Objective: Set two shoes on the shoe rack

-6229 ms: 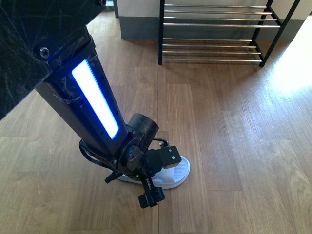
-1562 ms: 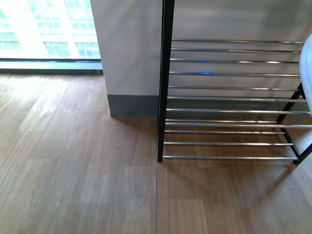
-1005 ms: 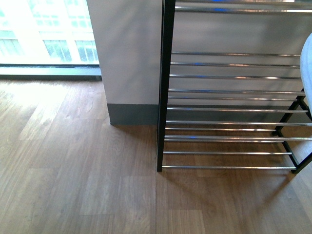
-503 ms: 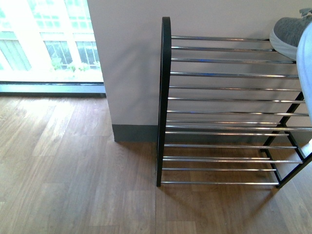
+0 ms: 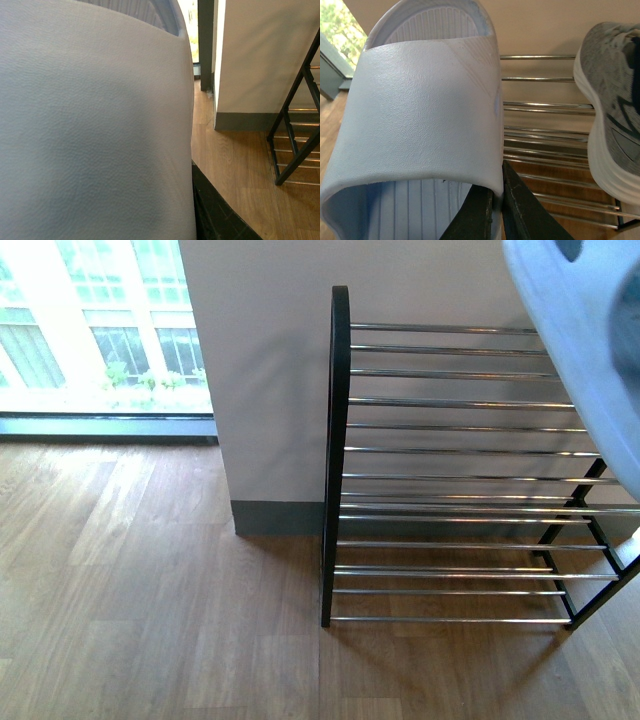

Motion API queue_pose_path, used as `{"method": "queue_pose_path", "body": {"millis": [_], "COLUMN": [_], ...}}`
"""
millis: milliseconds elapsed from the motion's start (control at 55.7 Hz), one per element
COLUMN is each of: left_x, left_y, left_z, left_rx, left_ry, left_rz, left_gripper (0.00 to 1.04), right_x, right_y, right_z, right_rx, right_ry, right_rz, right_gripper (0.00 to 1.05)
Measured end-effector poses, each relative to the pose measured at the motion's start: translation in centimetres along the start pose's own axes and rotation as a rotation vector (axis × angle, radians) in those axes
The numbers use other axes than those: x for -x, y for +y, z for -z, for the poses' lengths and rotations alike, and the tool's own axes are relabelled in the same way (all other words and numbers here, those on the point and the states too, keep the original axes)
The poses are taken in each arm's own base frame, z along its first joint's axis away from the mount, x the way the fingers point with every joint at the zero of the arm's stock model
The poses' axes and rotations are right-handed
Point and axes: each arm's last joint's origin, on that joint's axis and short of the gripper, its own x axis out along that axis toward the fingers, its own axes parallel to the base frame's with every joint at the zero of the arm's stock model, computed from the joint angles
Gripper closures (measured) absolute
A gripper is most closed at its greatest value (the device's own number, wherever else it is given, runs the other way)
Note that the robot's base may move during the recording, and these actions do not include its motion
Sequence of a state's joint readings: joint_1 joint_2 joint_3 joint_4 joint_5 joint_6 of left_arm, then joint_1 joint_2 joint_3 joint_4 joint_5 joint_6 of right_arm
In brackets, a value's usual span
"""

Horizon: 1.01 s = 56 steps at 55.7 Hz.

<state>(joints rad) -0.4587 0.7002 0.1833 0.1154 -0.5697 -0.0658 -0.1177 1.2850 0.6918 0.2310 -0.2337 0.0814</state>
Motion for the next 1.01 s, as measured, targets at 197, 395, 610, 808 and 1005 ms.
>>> {"method": "queue_pose_path", "body": {"millis": [197, 395, 610, 808, 1005], "left_x": [0.0, 0.0, 0.0, 0.0, 0.0], "left_y": [0.0, 0.0, 0.0, 0.0, 0.0], "left_z": [0.0, 0.0, 0.0, 0.0, 0.0], "left_rx": [0.000, 0.000, 0.000, 0.000, 0.000], "left_ry": [0.000, 0.000, 0.000, 0.000, 0.000], "left_rz": [0.000, 0.000, 0.000, 0.000, 0.000], "left_gripper": [1.03, 1.03, 1.03, 1.03, 1.03], "right_x": [-5.1, -10.9, -15.4, -18.0, -18.8], "right_y": [0.5, 1.3, 0.7, -0.7, -2.2], "right_z": [-3.0, -4.6, -4.3, -3.8, -4.1], "right_rx": [-0.002, 0.063, 0.143, 0.198, 0.212], "right_ry": [0.104, 0.190, 0.258, 0.290, 0.301], "right_rz": [0.031, 0.080, 0.192, 0.336, 0.422], "right_gripper": [1.03, 1.03, 1.03, 1.03, 1.03]}}
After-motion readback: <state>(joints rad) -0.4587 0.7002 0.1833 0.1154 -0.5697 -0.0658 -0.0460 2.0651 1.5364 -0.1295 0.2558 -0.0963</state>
